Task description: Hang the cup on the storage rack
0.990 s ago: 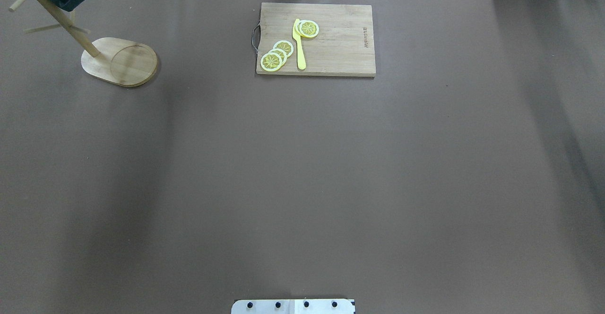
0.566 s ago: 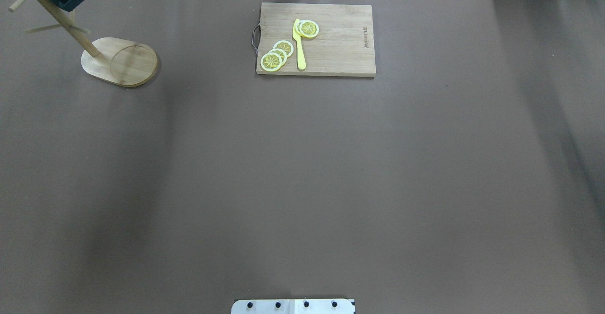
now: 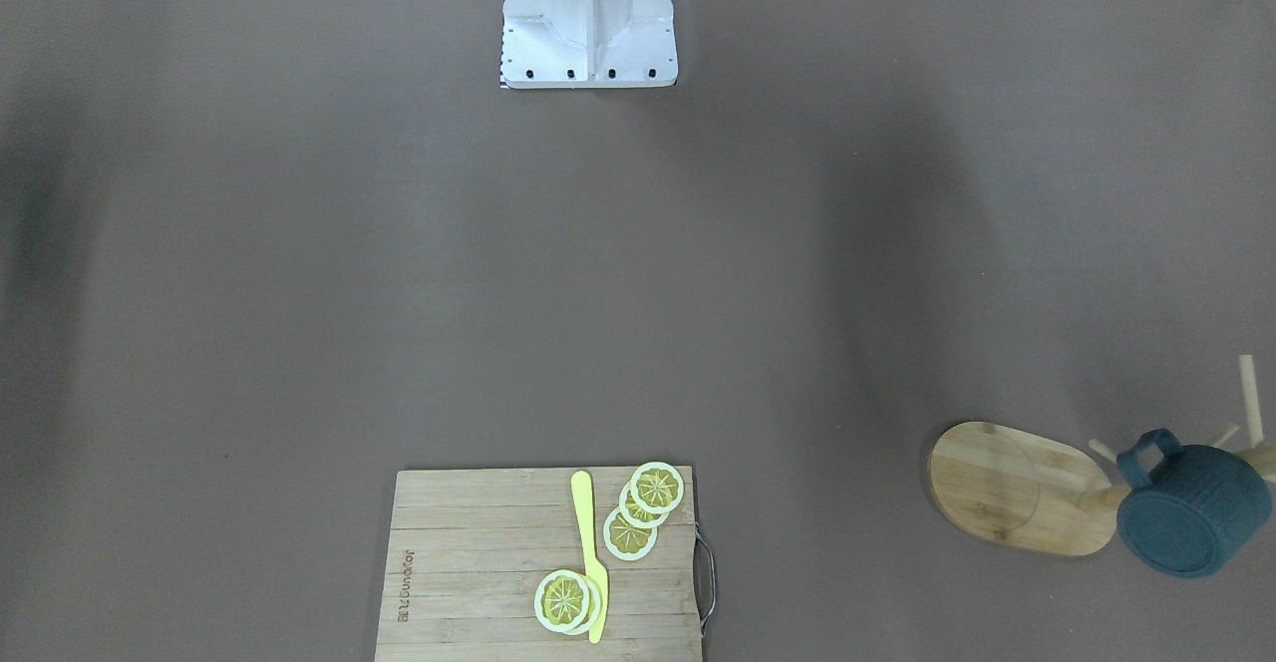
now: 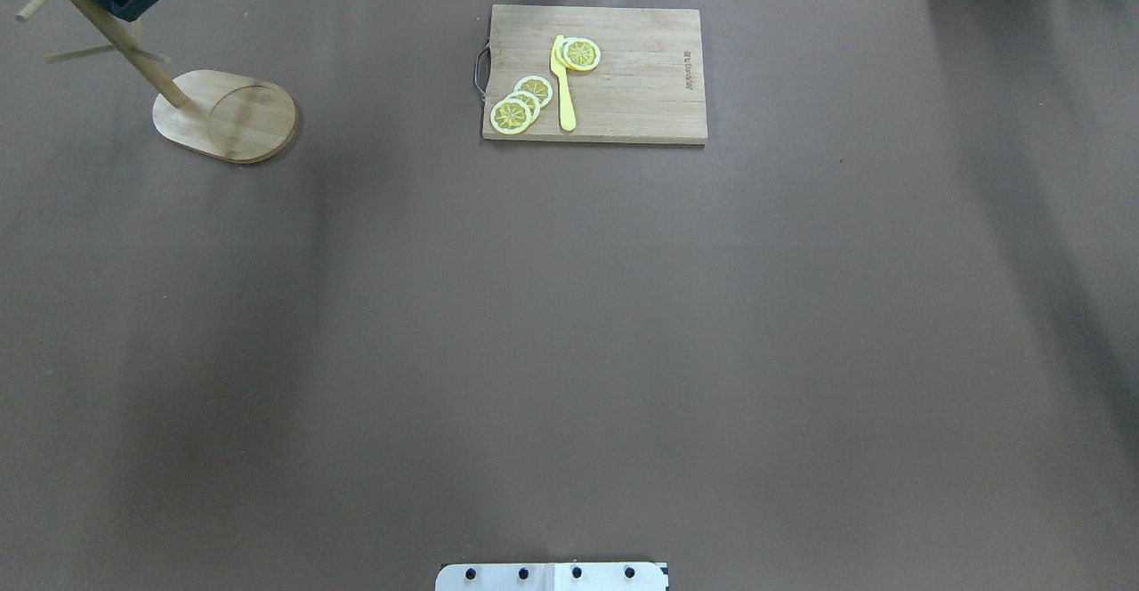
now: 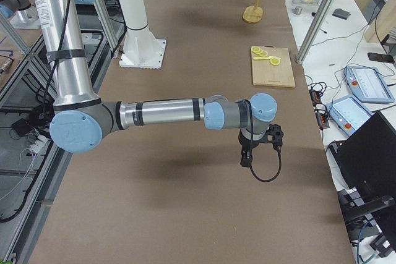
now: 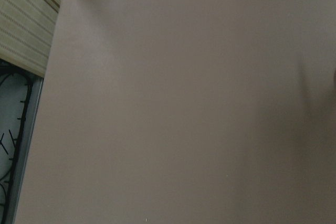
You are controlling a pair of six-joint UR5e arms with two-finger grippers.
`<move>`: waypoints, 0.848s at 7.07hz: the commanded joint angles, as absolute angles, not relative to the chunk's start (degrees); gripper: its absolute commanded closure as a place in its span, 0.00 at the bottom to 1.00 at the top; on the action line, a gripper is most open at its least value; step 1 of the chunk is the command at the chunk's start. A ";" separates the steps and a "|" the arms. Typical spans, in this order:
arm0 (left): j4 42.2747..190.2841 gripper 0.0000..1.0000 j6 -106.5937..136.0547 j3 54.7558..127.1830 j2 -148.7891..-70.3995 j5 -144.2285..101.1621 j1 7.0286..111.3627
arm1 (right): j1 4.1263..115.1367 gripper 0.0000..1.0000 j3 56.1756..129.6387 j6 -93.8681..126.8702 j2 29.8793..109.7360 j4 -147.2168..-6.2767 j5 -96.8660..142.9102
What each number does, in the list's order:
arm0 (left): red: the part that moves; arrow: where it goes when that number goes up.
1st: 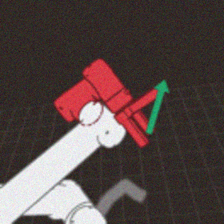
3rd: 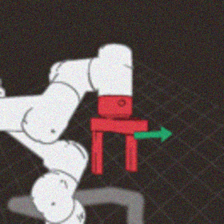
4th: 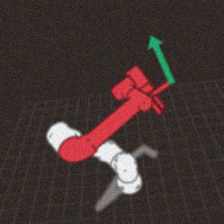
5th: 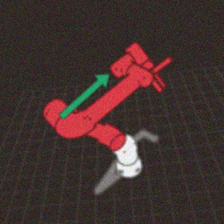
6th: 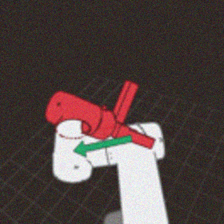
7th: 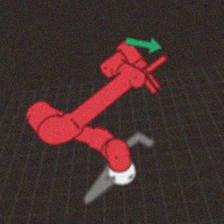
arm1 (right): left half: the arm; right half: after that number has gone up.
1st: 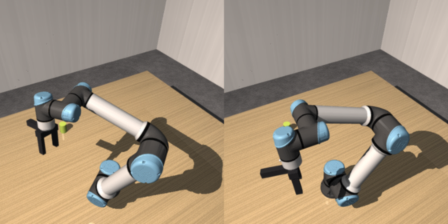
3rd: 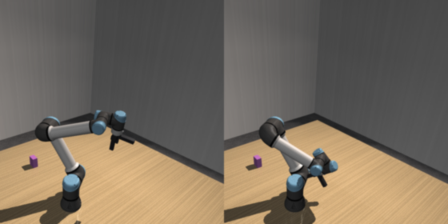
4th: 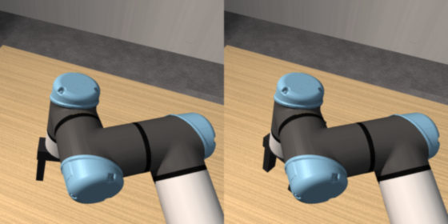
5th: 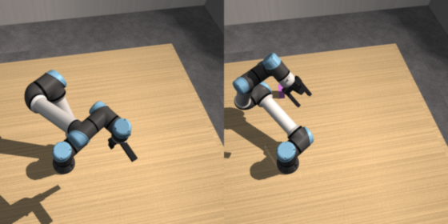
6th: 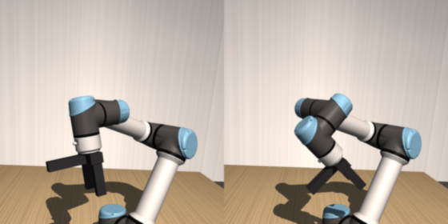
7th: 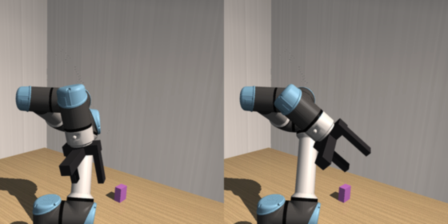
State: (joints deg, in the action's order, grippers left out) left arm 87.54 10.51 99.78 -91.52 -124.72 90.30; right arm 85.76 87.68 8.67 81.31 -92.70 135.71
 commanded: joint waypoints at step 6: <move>98.26 0.02 11.25 91.48 -88.33 -136.14 89.12 | 86.40 0.00 88.94 8.96 83.32 -92.46 139.04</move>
State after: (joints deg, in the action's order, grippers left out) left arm 98.26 11.03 90.44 -88.76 -134.91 89.12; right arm 86.39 88.82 8.95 83.31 -92.51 139.08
